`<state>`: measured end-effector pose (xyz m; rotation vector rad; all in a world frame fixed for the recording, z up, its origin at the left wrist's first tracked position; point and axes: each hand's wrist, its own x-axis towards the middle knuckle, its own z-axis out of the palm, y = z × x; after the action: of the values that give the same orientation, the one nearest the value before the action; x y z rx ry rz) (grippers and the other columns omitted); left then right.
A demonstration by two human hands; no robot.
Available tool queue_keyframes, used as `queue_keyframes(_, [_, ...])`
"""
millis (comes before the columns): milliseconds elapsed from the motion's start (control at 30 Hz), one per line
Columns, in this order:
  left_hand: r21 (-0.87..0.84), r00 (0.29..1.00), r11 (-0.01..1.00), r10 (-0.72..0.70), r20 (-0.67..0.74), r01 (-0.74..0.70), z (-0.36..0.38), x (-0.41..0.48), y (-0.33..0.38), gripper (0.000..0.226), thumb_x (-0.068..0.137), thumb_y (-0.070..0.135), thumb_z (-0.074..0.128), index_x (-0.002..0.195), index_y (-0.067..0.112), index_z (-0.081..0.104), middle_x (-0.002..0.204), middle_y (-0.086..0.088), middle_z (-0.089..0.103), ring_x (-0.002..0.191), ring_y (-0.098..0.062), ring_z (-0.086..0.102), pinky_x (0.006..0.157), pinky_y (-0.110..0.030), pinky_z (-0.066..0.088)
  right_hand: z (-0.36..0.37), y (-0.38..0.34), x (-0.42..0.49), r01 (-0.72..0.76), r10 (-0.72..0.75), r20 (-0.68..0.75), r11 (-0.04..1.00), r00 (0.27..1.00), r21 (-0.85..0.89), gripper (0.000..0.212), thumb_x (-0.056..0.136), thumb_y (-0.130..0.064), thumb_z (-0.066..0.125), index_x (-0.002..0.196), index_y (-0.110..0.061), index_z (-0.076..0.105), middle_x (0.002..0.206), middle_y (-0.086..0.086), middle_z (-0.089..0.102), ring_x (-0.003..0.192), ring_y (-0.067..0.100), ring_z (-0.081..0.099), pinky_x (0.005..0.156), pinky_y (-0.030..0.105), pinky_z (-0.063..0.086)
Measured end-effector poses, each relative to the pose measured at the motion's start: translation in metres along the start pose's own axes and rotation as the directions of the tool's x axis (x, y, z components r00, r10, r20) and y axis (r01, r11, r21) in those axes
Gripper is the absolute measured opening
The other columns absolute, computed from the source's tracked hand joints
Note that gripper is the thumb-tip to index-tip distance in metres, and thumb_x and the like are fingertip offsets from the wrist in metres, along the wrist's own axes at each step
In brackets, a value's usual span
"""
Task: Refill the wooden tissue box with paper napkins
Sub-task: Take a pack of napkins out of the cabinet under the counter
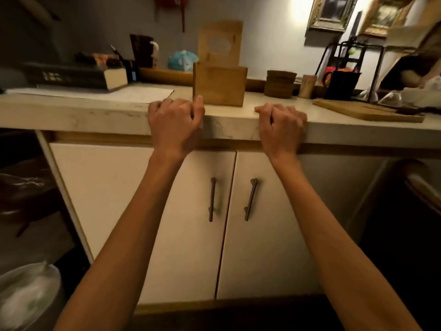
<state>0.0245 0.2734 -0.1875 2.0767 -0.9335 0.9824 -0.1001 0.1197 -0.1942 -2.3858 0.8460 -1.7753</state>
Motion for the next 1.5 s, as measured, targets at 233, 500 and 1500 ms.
queue_keyframes(233, [-0.42, 0.986, 0.898, -0.16, -0.036, 0.131, -0.005, -0.113, -0.011, 0.055, 0.095, 0.02, 0.038, 0.149, 0.029, 0.028, 0.129, -0.001, 0.057, 0.112, -0.004, 0.049, 0.092, -0.021, 0.044, 0.005, -0.007, -0.161, -0.35, 0.249, 0.257, 0.781, 0.934, 0.517, 0.041, 0.088, -0.003, 0.045, 0.119, -0.021, 0.064, 0.118, 0.0, 0.066, 0.112, 0.015, 0.06, 0.097, 0.032, 0.051])
queue_keyframes(500, [-0.397, 0.773, 0.699, -0.364, 0.519, 0.595, 0.014, -0.16, 0.007, 0.041, 0.103, 0.029, 0.035, 0.141, 0.016, 0.042, 0.142, -0.01, 0.052, 0.128, -0.025, 0.05, 0.102, -0.03, 0.038, 0.023, -0.021, -0.196, -0.769, 0.138, 0.829, 0.477, 0.543, 0.424, 0.058, 0.091, 0.009, 0.041, 0.142, -0.018, 0.046, 0.139, 0.0, 0.052, 0.133, 0.021, 0.046, 0.105, 0.031, 0.042])
queue_keyframes(1500, [0.396, 0.229, 0.687, -0.631, 0.742, 0.609, -0.258, -0.119, -0.139, 0.063, 0.08, 0.01, 0.072, 0.132, 0.022, 0.039, 0.12, -0.008, 0.059, 0.106, -0.031, 0.065, 0.09, -0.05, 0.057, 0.008, -0.185, -0.275, -0.871, -0.432, 0.892, 0.378, 0.133, 0.313, 0.028, 0.1, -0.003, 0.044, 0.121, 0.005, 0.062, 0.085, 0.006, 0.068, 0.073, 0.018, 0.063, 0.068, 0.027, 0.049])
